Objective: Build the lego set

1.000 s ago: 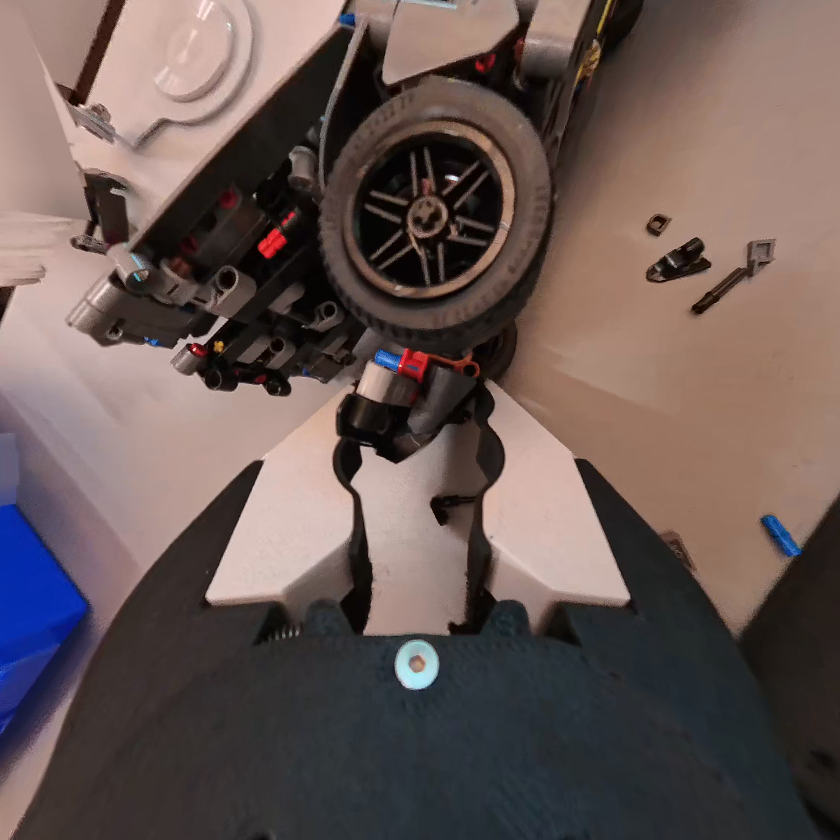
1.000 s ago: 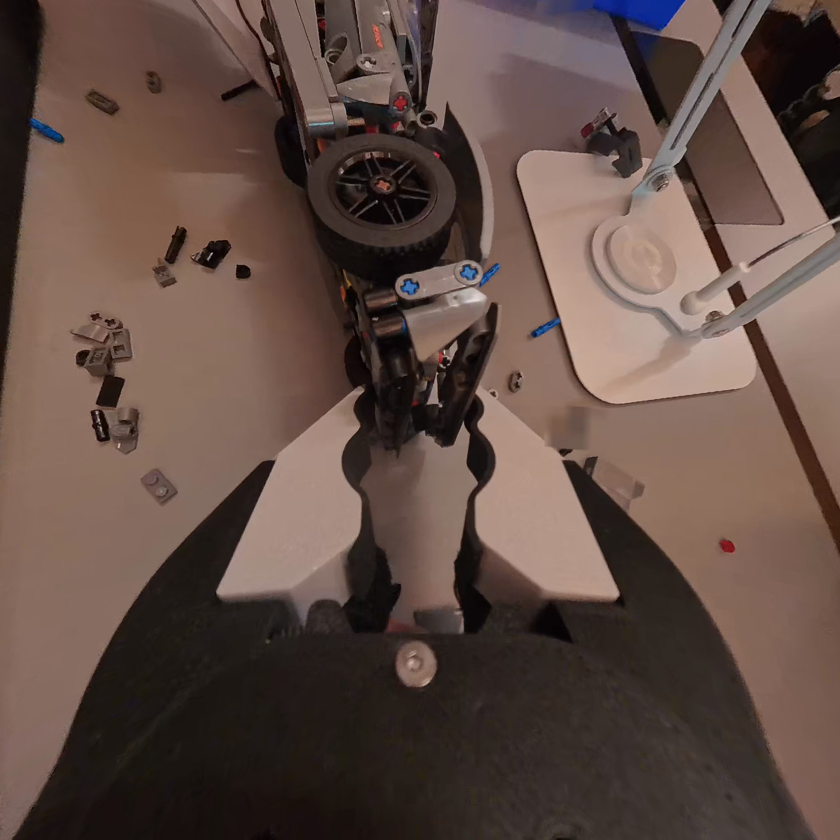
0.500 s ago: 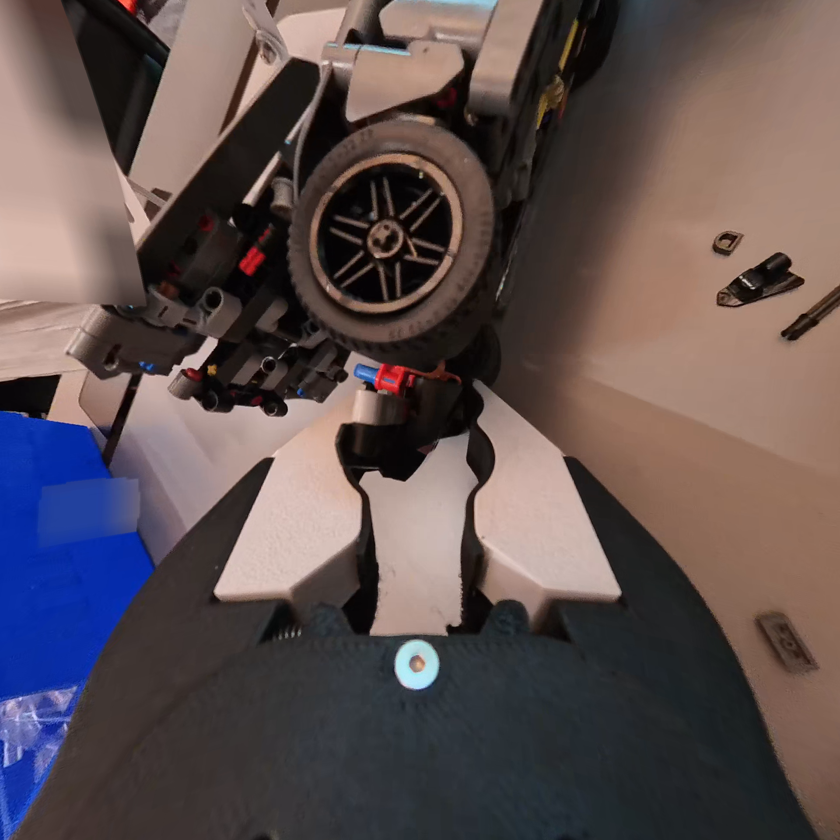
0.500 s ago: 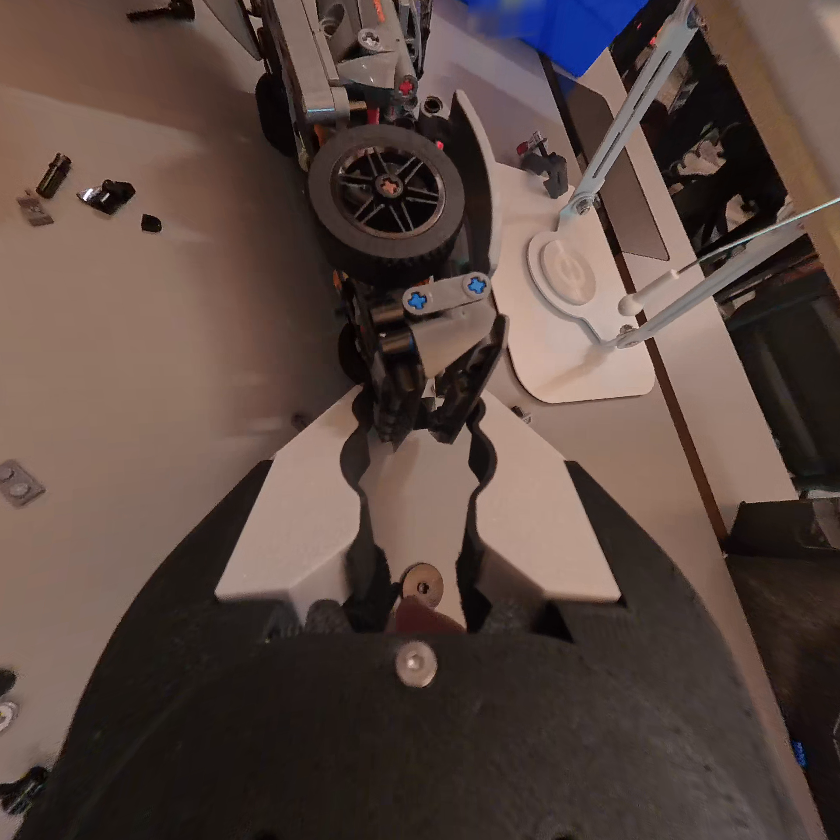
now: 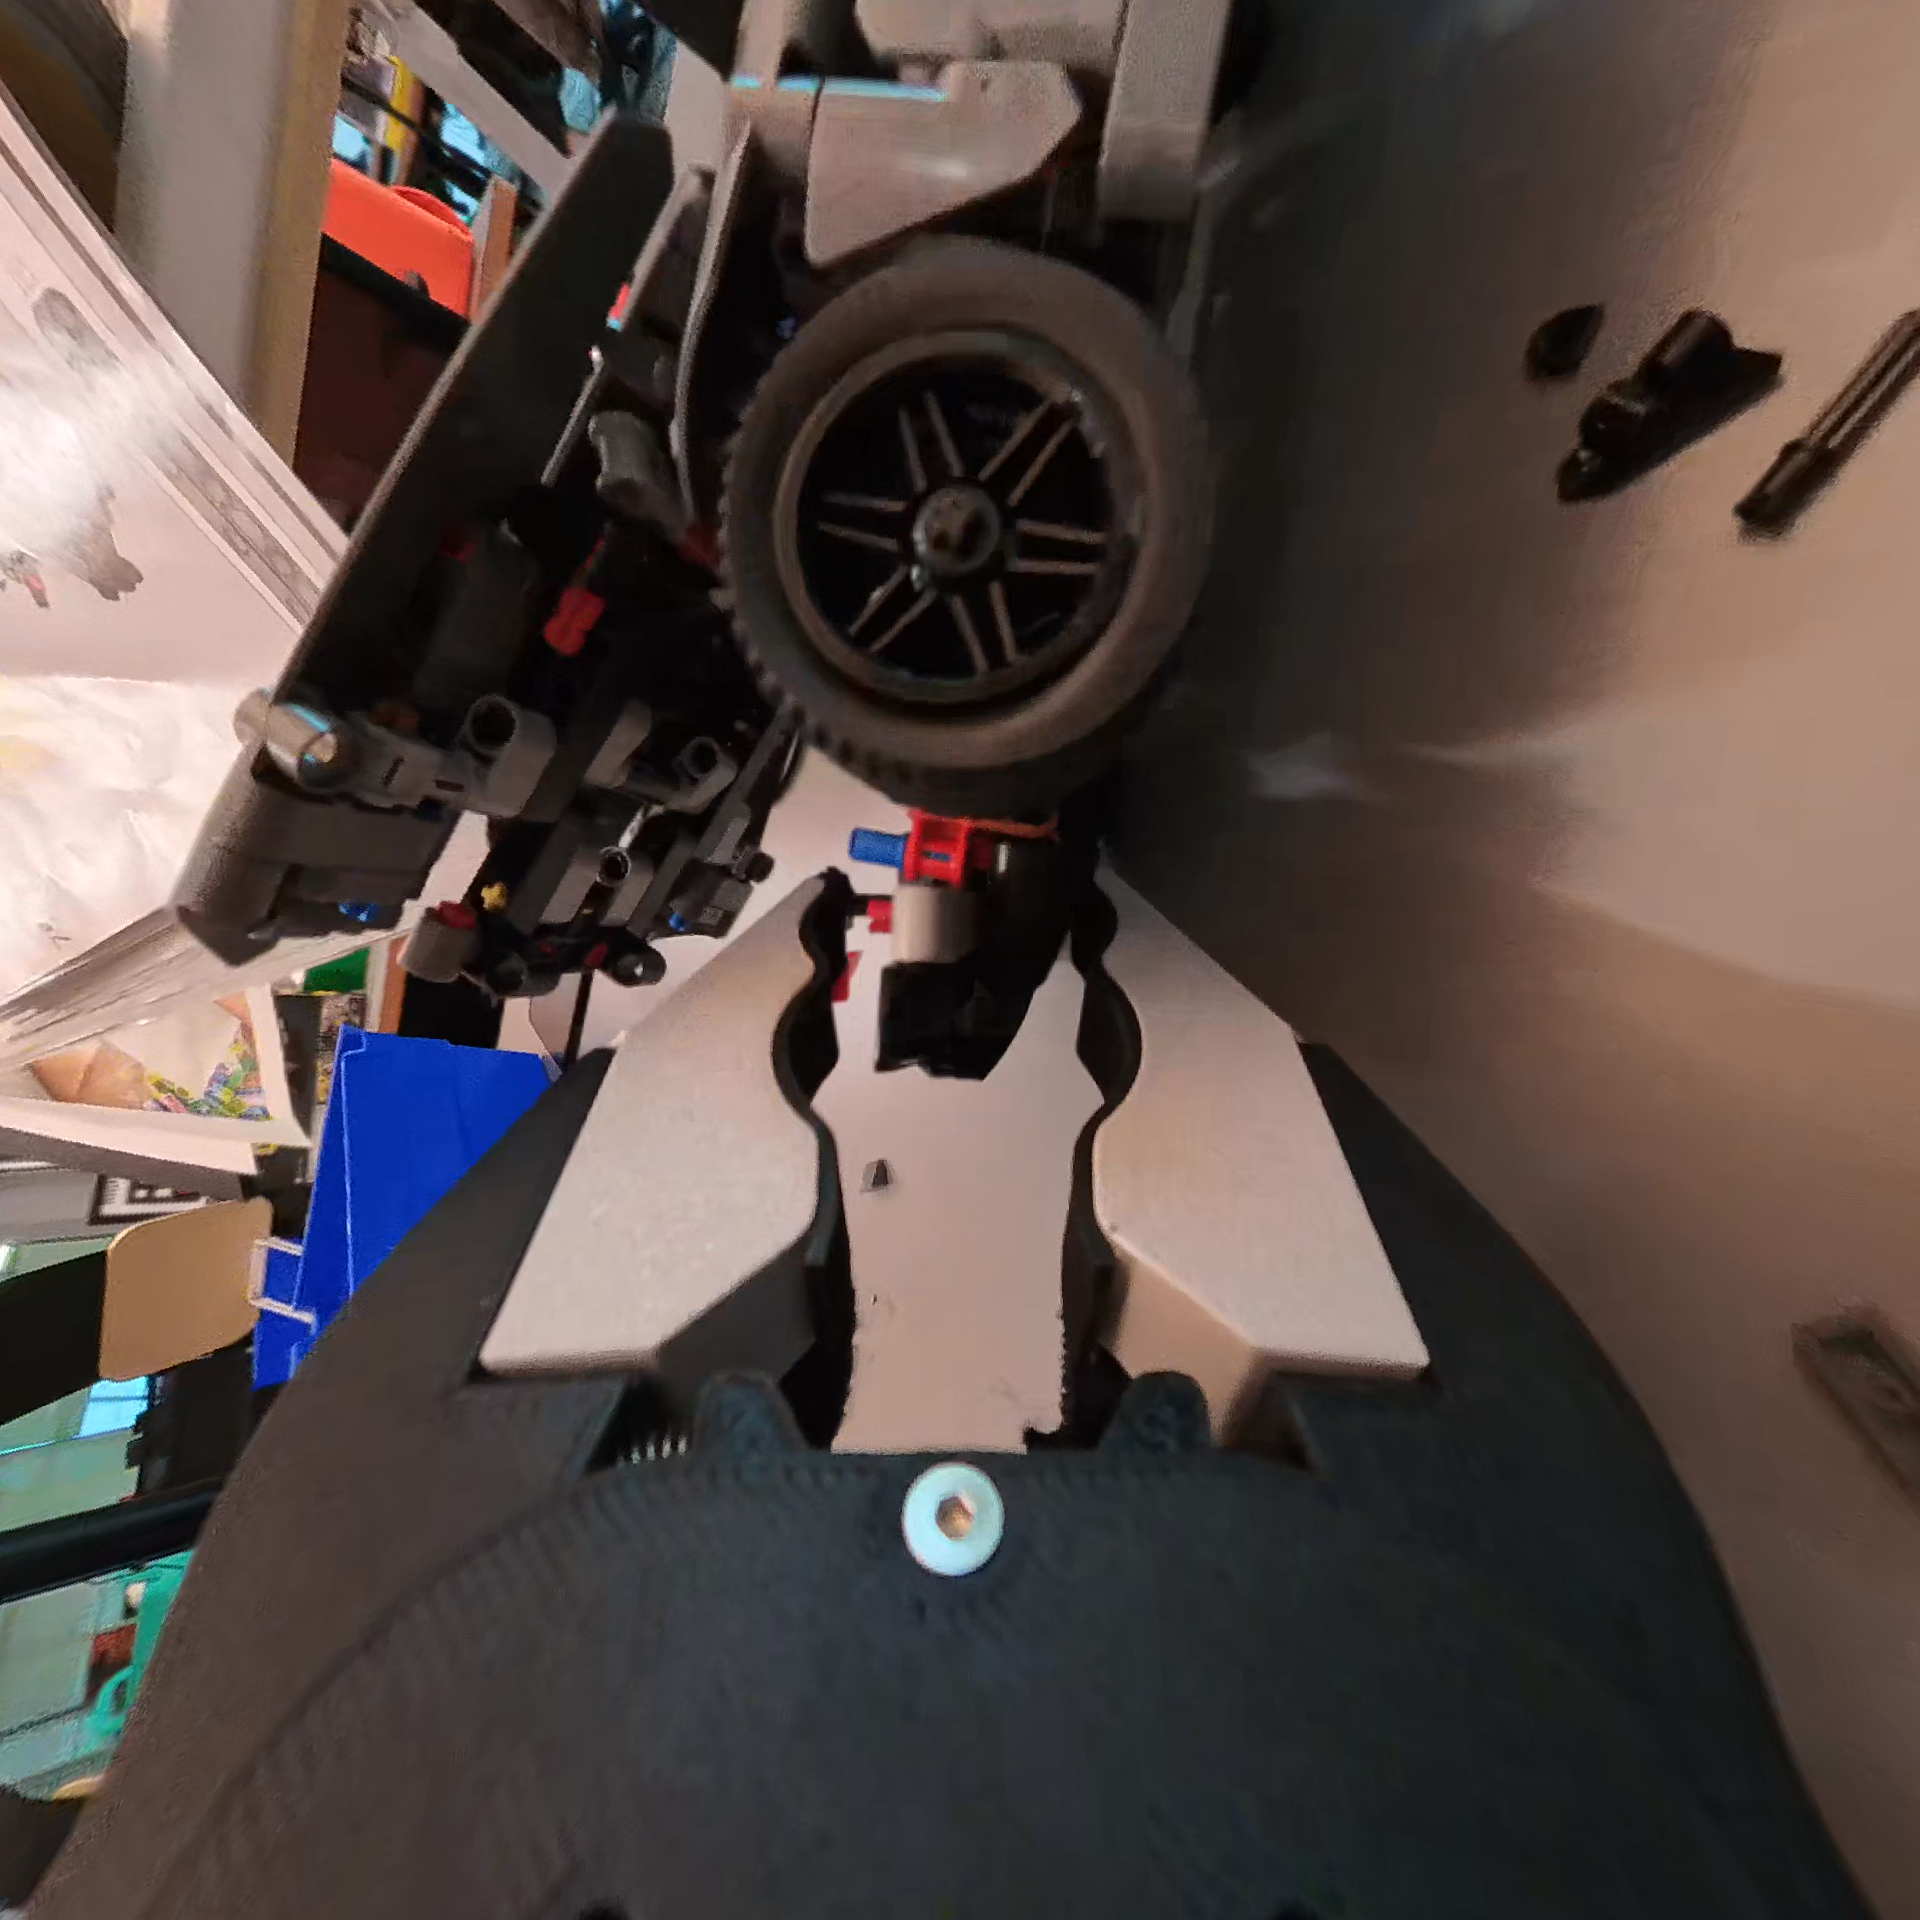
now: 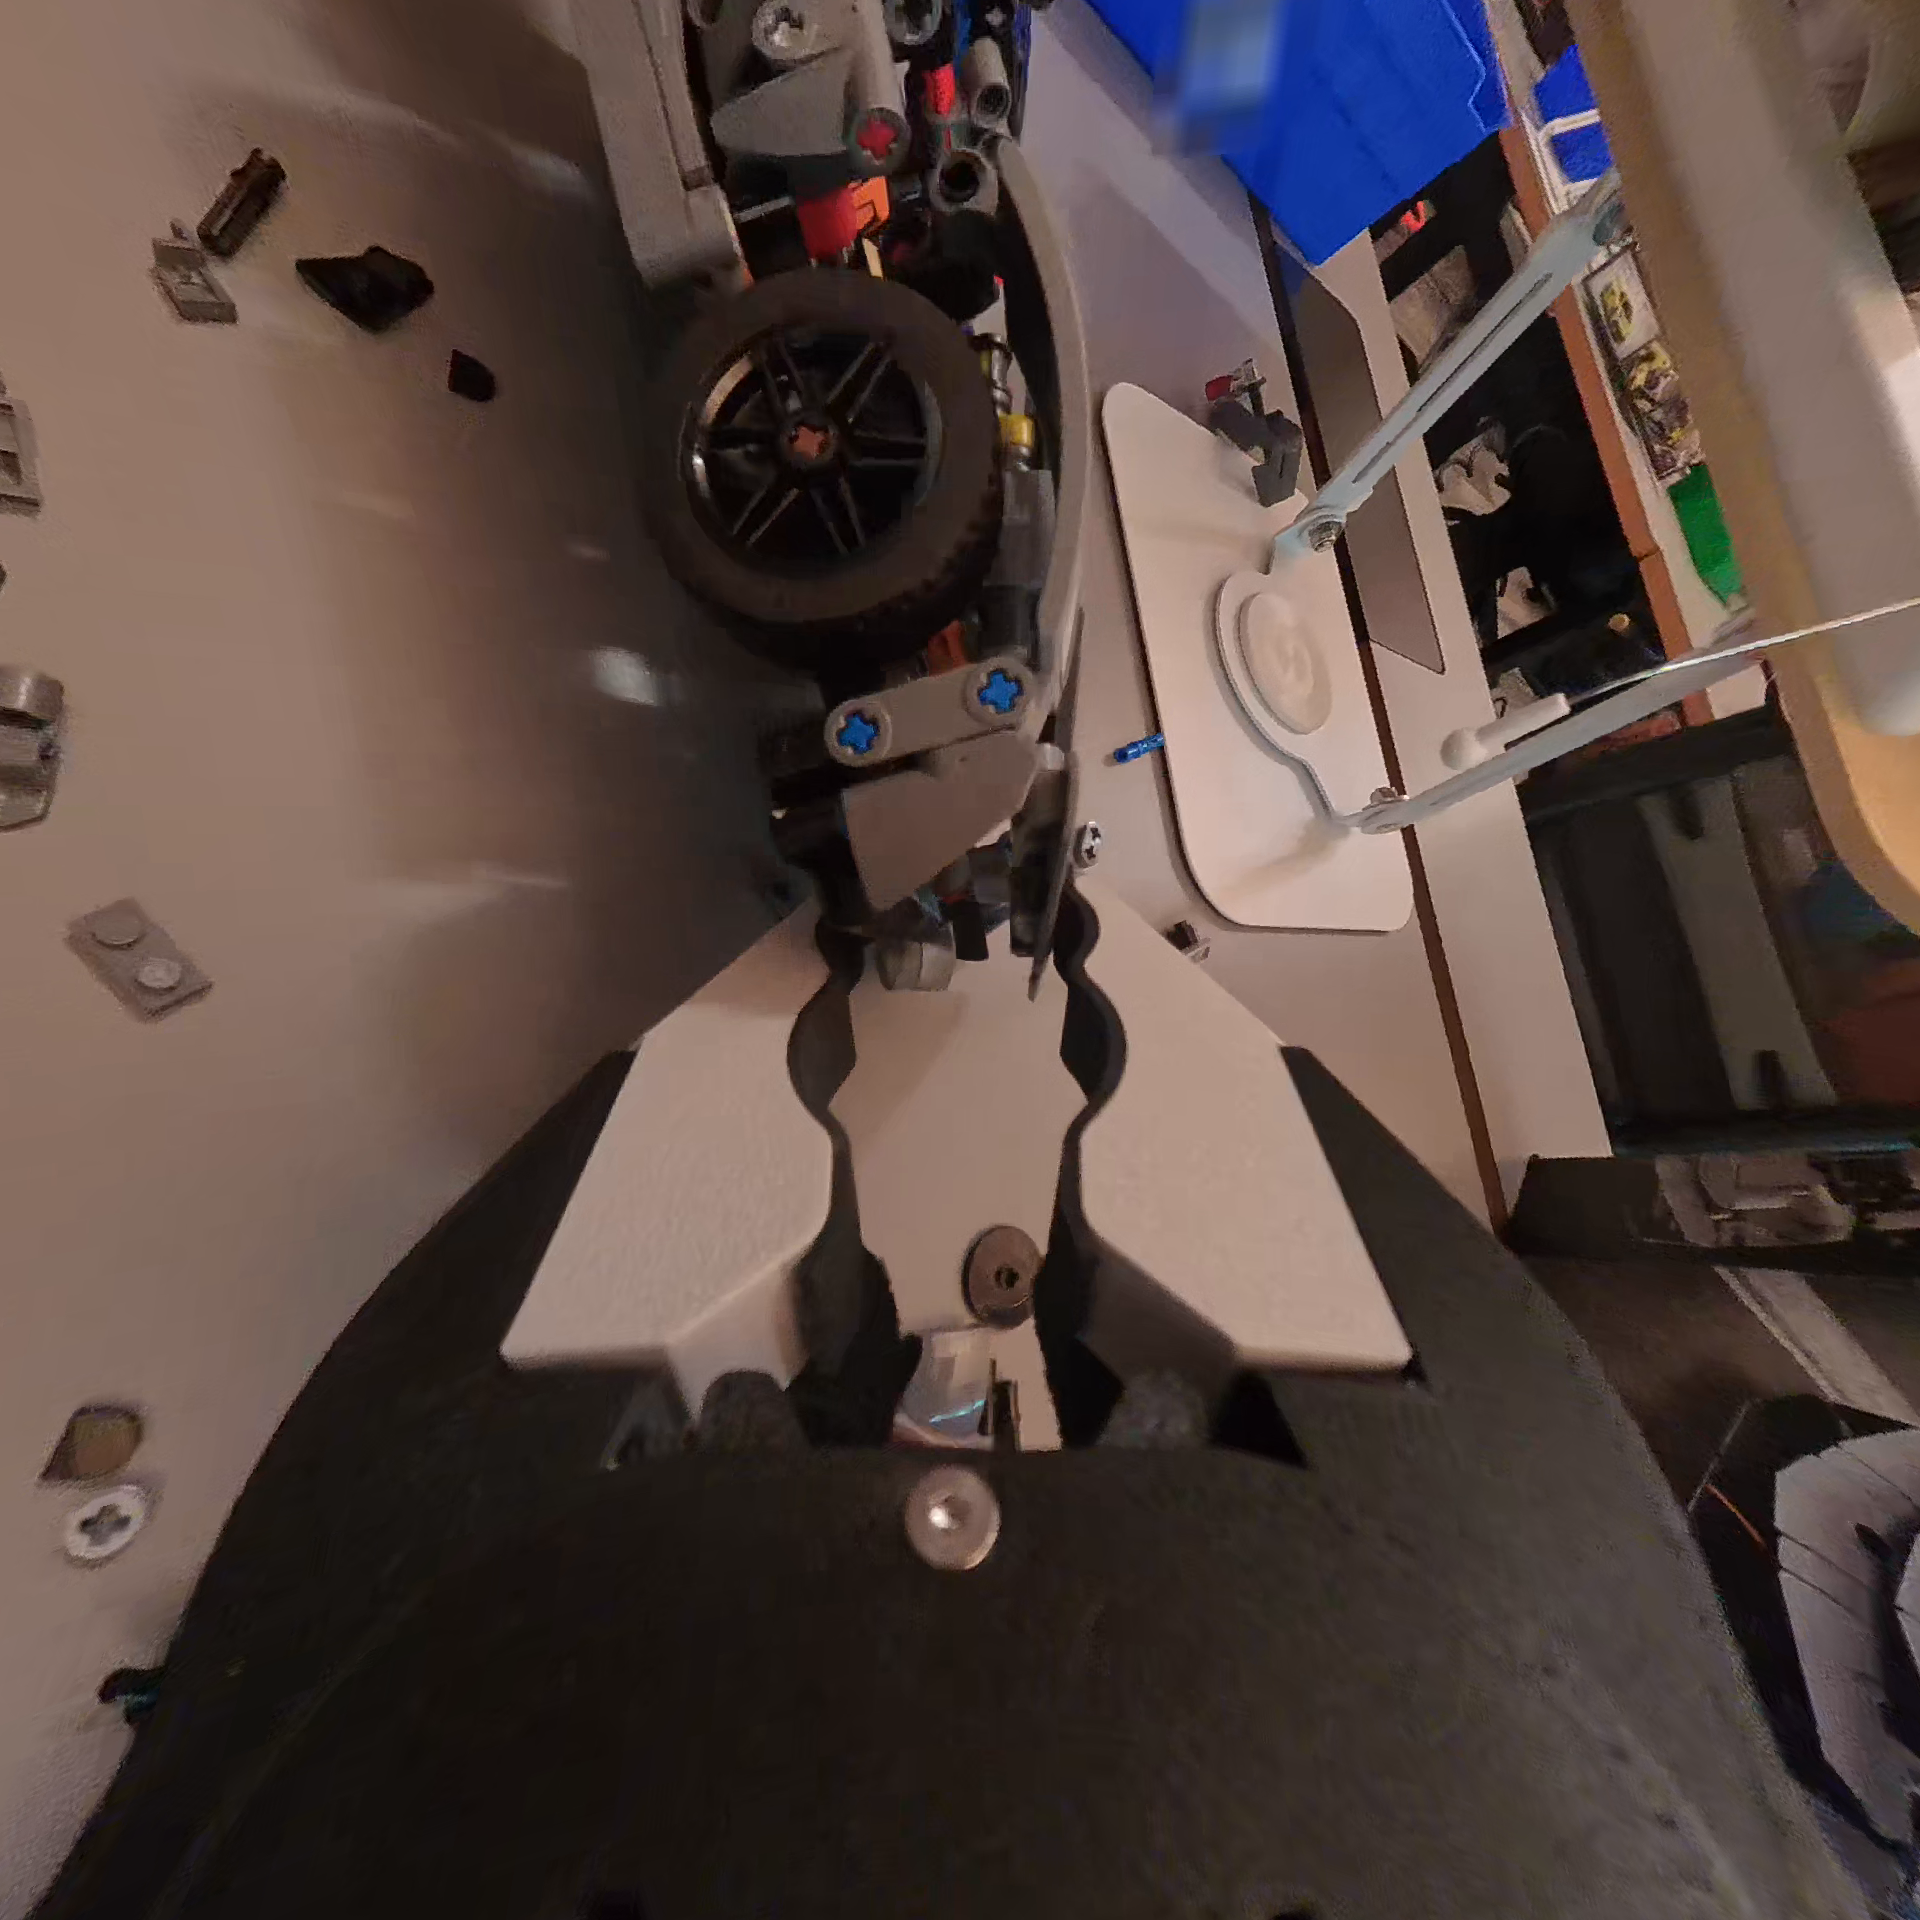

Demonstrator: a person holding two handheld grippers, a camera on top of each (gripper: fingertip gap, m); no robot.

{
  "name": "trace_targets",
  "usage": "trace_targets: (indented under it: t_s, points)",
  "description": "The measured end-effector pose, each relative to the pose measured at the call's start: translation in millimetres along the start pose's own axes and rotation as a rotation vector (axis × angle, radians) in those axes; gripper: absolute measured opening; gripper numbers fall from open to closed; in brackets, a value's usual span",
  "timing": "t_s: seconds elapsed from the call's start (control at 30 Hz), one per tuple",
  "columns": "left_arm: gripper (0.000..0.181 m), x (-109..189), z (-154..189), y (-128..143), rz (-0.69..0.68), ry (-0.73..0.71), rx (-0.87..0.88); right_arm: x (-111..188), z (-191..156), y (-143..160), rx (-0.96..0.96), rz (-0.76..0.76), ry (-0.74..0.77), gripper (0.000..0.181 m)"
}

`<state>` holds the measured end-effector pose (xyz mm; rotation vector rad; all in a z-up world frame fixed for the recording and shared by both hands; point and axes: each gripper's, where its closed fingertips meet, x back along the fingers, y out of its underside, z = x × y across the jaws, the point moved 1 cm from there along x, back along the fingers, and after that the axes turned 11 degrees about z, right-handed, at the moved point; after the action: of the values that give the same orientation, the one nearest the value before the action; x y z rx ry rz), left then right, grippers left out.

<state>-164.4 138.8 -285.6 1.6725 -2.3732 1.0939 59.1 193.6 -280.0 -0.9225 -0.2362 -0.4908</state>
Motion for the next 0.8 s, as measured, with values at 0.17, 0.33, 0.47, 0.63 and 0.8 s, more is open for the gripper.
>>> trace_targets:
  t_s: [0.17, 0.33, 0.47, 0.63, 0.8]
  points:
    - [0.044, 5.3, -0.6, 3.2, 0.017, -0.037, -0.042, 0.9, -4.9, 0.3, 0.019, -0.019, 0.02, 0.034]
    - [0.039, 16.6, 1.5, 9.4, 0.023, -0.049, -0.106, -0.1, -11.6, 0.8, 0.039, -0.029, 0.033, 0.036]
    - [0.033, 21.3, 11.1, 13.1, 0.024, -0.027, -0.136, -1.5, -16.7, 2.9, 0.034, -0.035, 0.027, 0.037]
    - [0.029, 20.8, 11.1, 13.0, 0.037, -0.014, -0.093, -2.2, -15.6, 3.0, -0.002, -0.031, 0.02, 0.037]
    - [0.04, 18.0, -0.1, 14.1, 0.037, -0.031, -0.001, -3.1, -11.0, 2.3, -0.076, -0.02, 0.011, 0.035]
